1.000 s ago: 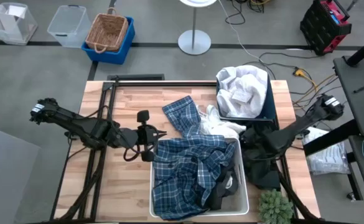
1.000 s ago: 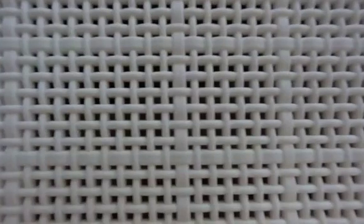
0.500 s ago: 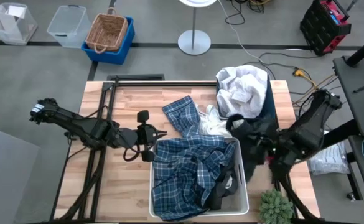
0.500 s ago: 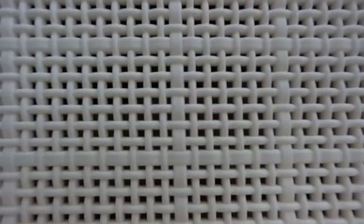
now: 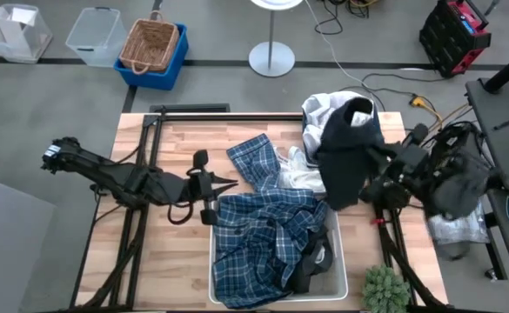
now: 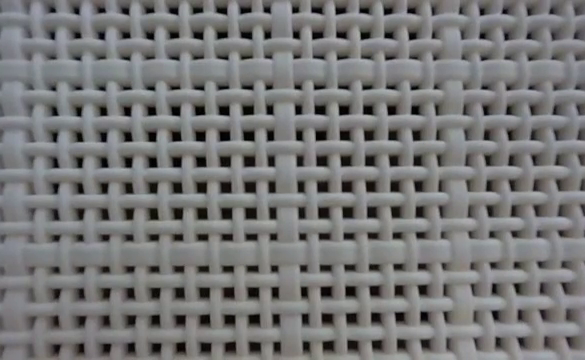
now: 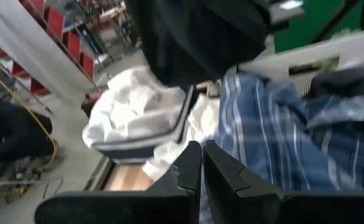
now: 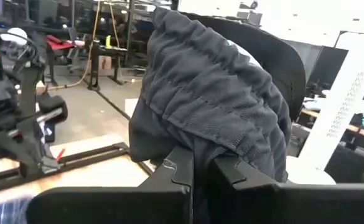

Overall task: Sort clothes
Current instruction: Put the black shorts into the white bin

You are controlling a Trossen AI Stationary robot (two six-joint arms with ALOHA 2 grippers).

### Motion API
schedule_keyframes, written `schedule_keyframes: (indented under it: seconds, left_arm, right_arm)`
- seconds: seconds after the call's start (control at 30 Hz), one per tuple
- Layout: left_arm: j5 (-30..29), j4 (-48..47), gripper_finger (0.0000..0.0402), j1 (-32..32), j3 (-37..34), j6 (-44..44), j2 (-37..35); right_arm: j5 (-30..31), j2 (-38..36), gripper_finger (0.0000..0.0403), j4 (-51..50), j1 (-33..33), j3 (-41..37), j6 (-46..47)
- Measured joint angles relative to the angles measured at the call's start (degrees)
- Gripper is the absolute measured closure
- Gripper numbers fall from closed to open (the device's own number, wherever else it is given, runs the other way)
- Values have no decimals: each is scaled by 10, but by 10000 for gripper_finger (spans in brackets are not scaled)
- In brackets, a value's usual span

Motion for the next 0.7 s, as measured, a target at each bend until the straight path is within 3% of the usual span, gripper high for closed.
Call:
schedule_keyframes:
  seconds: [0.07, 0.17, 0.27, 0.37, 0.5, 0.7]
  left_arm:
    - [0, 0, 401, 0, 18, 11, 0]
    - [0, -7, 401, 0, 45, 19, -1]
    - [0, -31, 401, 0, 76, 19, -1]
    - [0, -97, 402, -3, 129, 14, 0]
    - [0, -168, 401, -10, 210, -10, -1]
    - [0, -236, 401, -25, 291, -12, -1]
  right_arm:
    - [-26, 10, 393, 111, -3, 32, -132]
    - [-176, 18, 393, 280, -10, 61, -280]
    - [-381, 23, 394, 369, -13, 88, -324]
    - [-522, 42, 394, 375, -12, 123, -329]
    - [-598, 74, 393, 374, -12, 140, -317]
    - [-596, 137, 392, 363, -17, 138, -290]
